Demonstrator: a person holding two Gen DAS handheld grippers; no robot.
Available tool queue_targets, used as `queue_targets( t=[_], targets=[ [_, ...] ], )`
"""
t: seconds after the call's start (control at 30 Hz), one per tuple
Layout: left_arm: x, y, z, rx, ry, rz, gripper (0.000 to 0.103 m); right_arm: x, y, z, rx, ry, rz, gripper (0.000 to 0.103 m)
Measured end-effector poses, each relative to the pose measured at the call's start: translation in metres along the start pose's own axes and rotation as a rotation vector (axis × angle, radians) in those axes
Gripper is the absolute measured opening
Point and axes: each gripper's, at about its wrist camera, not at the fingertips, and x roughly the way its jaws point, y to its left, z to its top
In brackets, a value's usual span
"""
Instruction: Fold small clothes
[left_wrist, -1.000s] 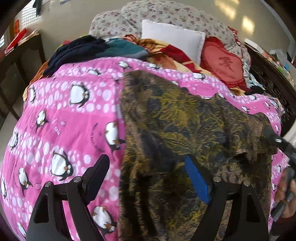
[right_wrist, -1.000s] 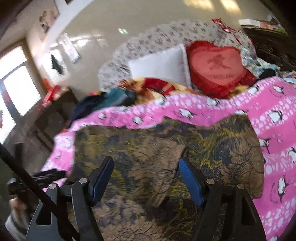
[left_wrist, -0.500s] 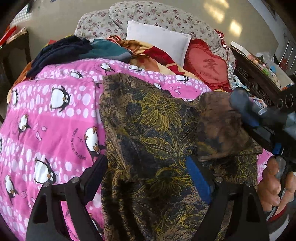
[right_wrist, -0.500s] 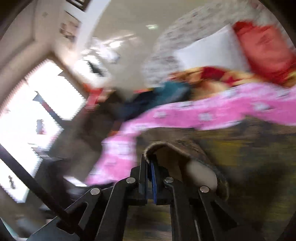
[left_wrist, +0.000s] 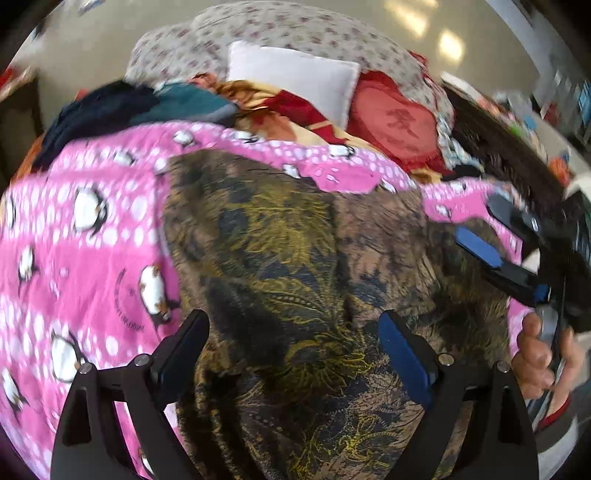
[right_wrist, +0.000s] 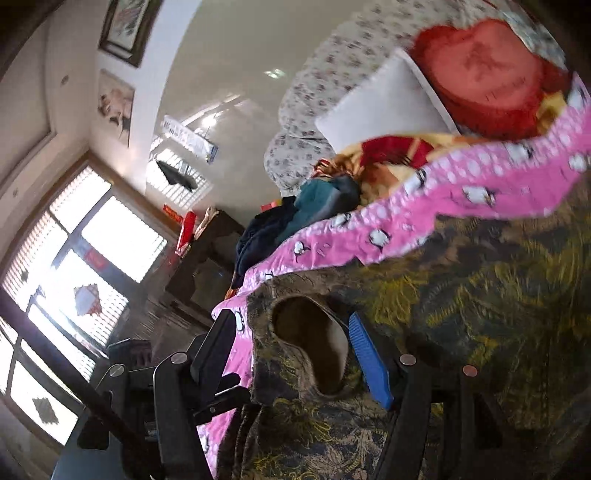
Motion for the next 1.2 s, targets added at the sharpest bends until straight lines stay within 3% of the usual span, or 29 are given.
queue_targets(
  t=[0.1,0.2,0.27,0.43,0.57,0.67,0.8,0.83,1.0,1.07,1.2],
  targets=[
    [0.006,-0.011,-0.004,0.044,0.022,0.003,0.092,0.013,-0.010,-0.004,0.063,0.013,0.054,0.069],
    [0.005,-0.009,-0.012,0.070,0.045,0.011,0.092,0.040,-0.013,-0.006,0.097,0.050,-0.006,0.071],
    [0.002,-0.002,-0.017,0.070,0.044,0.029,0.092,0.060,-0.012,-0.010,0.122,0.090,0.004,0.070],
    [0.001,0.023,-0.021,0.003,0.049,0.042,0.092,0.087,0.018,-0.019,0.140,0.181,0.289,0.071],
    [0.006,0.027,-0.020,-0.024,0.049,0.014,0.092,0.051,0.026,-0.005,0.038,0.051,0.137,0.073],
    [0.013,0.022,-0.018,-0.030,0.055,0.000,0.092,0.031,0.009,0.000,0.087,0.030,0.112,0.079],
    [0.012,0.015,-0.019,-0.022,0.066,0.001,0.092,0.036,-0.008,-0.001,0.121,0.032,-0.021,0.081],
    [0.009,0.015,-0.021,-0.012,0.062,0.004,0.092,0.048,-0.008,-0.005,0.148,0.056,0.000,0.081],
    [0.011,0.020,-0.022,-0.008,0.065,0.036,0.092,0.093,0.028,-0.021,0.176,0.167,0.303,0.081],
    [0.016,0.023,-0.019,-0.027,0.070,0.020,0.092,0.087,0.041,-0.018,0.117,0.155,0.297,0.081],
    [0.025,0.032,-0.015,-0.063,0.070,0.030,0.092,0.041,0.038,-0.013,0.030,0.104,0.160,0.083]
  ],
)
